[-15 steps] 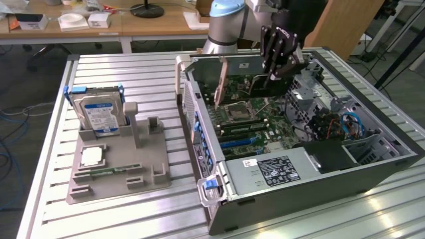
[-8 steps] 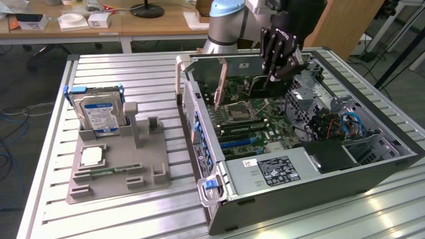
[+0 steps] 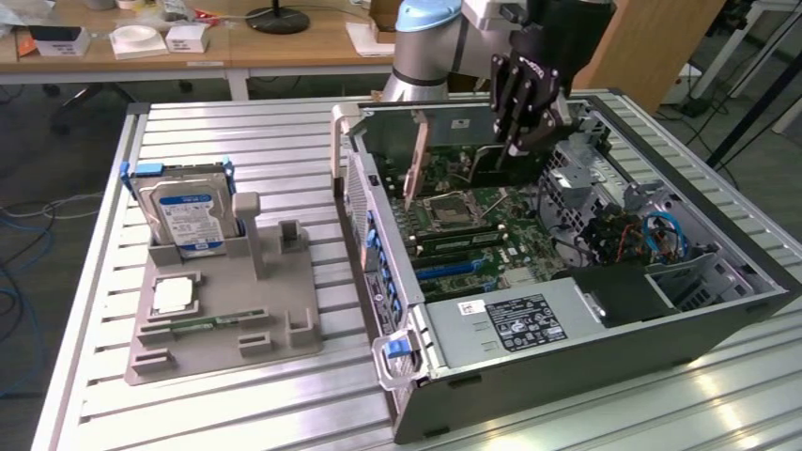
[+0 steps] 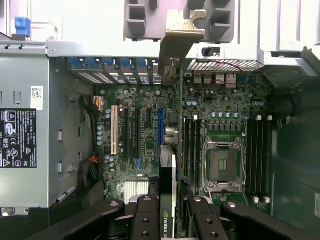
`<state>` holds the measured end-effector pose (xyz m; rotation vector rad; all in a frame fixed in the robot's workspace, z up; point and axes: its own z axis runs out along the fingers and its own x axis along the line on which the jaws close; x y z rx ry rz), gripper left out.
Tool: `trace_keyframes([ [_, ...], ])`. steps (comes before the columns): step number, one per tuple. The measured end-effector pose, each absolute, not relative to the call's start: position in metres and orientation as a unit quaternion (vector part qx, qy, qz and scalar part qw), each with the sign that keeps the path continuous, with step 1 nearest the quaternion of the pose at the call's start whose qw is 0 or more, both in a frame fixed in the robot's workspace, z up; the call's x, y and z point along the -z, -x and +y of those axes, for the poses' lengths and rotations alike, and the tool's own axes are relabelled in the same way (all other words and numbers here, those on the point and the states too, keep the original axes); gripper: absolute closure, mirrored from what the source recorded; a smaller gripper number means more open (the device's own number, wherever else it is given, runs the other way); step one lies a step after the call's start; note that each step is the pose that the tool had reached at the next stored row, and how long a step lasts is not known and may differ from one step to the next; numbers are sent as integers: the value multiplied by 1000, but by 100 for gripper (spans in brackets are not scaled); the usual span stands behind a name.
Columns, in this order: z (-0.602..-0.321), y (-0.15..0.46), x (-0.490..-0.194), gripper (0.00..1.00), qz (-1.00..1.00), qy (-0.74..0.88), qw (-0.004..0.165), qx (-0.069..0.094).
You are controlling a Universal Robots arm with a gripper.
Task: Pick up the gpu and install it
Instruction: 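Insert the gpu into the slot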
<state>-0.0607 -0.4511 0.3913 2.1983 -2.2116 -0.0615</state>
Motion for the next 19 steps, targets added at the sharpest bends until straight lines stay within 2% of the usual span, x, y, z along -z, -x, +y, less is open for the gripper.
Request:
trace_keyframes([
  [19, -451, 61, -384, 74, -709, -705, 11, 20],
])
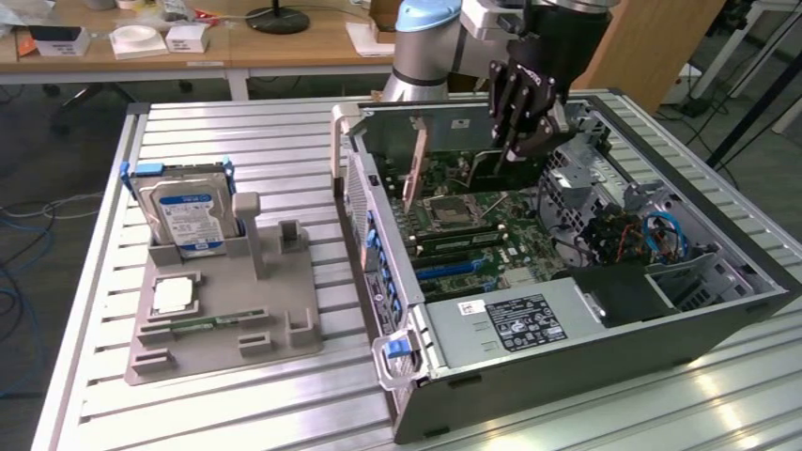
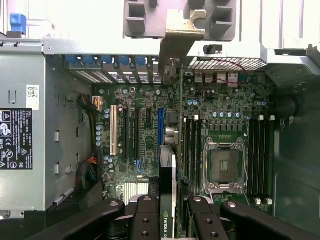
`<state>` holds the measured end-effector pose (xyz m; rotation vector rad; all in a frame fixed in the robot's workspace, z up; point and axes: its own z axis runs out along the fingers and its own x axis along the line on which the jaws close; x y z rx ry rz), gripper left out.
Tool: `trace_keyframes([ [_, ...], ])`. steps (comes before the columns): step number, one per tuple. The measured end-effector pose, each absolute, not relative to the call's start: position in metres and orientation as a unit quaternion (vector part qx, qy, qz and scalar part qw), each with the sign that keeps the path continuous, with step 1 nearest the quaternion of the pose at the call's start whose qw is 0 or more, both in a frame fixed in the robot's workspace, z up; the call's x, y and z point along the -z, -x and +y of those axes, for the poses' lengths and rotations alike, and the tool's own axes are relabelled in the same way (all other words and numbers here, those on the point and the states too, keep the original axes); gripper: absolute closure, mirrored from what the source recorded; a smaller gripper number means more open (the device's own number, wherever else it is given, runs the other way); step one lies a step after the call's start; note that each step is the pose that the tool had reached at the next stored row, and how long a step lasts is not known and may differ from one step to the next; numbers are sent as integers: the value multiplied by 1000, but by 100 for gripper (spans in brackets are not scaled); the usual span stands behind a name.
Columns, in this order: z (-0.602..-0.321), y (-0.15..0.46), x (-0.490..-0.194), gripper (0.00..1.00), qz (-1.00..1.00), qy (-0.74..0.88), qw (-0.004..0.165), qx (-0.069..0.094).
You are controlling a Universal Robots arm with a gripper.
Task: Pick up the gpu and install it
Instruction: 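Insert the gpu into the slot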
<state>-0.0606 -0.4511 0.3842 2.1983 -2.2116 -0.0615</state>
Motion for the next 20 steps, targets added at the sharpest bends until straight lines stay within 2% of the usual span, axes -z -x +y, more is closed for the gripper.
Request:
trace_keyframes([
  [20, -451, 61, -375, 74, -709, -705, 11, 20],
])
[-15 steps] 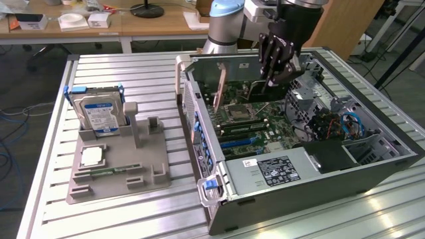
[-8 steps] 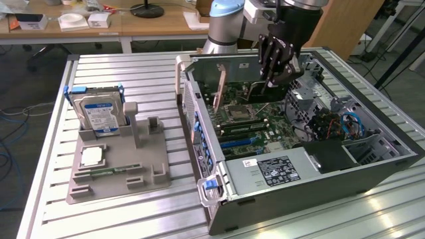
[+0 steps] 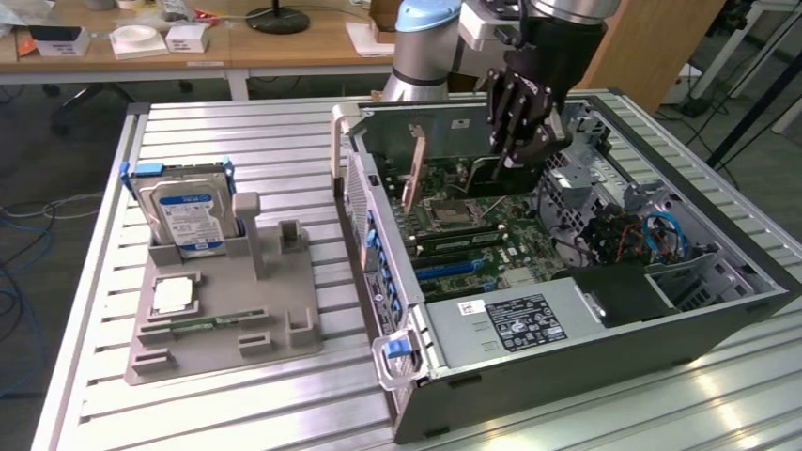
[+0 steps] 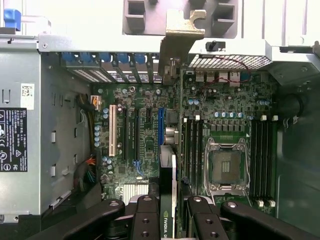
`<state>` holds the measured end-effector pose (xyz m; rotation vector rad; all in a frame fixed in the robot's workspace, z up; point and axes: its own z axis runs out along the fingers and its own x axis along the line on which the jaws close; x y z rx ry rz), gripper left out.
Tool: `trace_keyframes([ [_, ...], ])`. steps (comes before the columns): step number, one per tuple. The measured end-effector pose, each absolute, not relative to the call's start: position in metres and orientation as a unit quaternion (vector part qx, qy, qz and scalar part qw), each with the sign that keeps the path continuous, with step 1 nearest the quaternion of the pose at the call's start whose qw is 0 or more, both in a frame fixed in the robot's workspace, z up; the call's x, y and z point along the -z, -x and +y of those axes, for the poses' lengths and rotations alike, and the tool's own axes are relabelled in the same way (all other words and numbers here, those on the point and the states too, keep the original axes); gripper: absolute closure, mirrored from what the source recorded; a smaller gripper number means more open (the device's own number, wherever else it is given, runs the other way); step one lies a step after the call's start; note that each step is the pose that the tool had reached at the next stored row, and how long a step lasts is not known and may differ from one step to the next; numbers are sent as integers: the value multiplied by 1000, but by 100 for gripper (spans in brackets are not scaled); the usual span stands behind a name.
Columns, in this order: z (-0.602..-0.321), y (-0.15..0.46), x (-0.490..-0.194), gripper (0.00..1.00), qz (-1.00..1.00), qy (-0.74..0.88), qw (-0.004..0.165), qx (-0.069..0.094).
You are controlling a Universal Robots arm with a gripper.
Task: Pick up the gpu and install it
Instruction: 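Insert the gpu into the slot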
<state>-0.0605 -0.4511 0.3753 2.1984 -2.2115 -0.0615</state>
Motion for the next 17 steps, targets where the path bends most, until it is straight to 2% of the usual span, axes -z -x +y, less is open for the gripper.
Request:
trace_keyframes([
  [17, -451, 60, -362, 74, -709, -705, 9, 17],
])
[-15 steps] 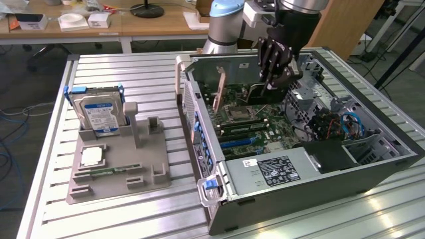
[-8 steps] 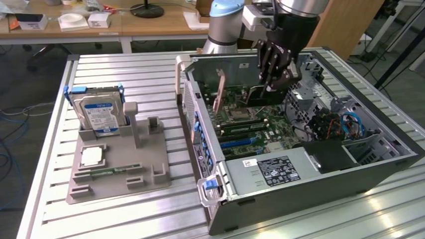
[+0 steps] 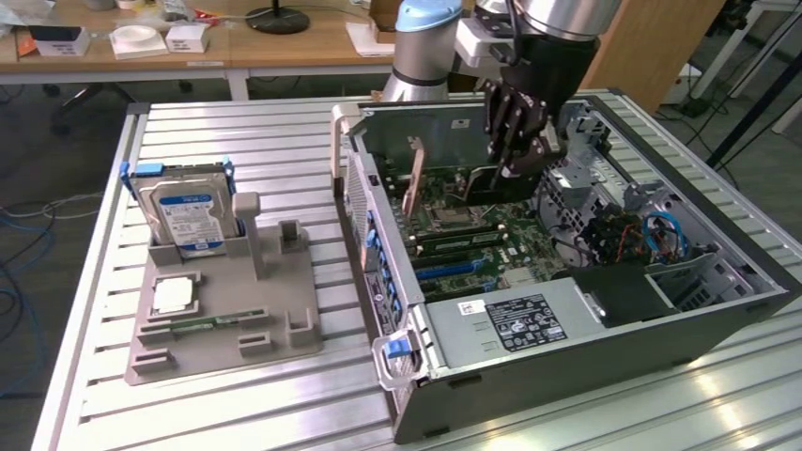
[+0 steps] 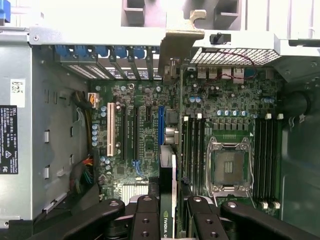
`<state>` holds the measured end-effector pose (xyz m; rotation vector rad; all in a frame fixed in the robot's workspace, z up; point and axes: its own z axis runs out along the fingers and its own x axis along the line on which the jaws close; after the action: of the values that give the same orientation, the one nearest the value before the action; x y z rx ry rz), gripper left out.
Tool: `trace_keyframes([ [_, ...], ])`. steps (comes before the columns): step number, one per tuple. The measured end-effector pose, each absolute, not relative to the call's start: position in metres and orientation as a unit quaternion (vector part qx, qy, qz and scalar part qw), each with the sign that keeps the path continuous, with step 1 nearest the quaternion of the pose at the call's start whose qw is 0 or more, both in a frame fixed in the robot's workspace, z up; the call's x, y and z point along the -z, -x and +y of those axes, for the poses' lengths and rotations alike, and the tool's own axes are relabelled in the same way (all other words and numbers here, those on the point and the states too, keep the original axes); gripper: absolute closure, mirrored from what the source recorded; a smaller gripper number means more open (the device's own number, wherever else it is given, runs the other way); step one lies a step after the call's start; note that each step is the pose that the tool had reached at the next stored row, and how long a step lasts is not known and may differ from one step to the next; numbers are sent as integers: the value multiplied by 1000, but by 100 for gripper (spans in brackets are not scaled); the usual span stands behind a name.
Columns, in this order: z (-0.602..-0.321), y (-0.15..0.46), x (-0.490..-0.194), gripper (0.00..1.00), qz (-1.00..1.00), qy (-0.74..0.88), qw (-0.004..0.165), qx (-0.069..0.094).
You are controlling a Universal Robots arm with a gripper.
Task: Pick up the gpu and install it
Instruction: 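Insert the gpu into the slot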
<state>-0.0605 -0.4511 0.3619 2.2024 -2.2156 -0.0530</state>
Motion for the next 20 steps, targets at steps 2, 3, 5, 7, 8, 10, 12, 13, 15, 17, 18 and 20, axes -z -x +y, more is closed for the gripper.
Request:
trace_keyframes([
  [2, -451, 60, -361, 74, -709, -705, 9, 17],
  [3, -451, 61, -361, 74, -709, -705, 9, 17],
  [5, -451, 61, -361, 74, -709, -705, 9, 17],
  [7, -451, 60, -361, 74, -709, -705, 8, 17],
  [8, -451, 60, -360, 74, -709, -705, 8, 17],
  [10, -451, 60, -359, 74, -709, -705, 9, 17],
  [12, -451, 60, -358, 74, -709, -705, 9, 17],
  [13, -451, 60, -358, 74, -709, -705, 9, 17],
  [15, -451, 61, -357, 74, -709, -705, 9, 17],
  [17, -451, 60, -355, 74, -709, -705, 8, 17],
  [18, -451, 60, -355, 74, -709, -705, 9, 17],
  [20, -451, 60, -354, 74, -709, -705, 9, 17],
])
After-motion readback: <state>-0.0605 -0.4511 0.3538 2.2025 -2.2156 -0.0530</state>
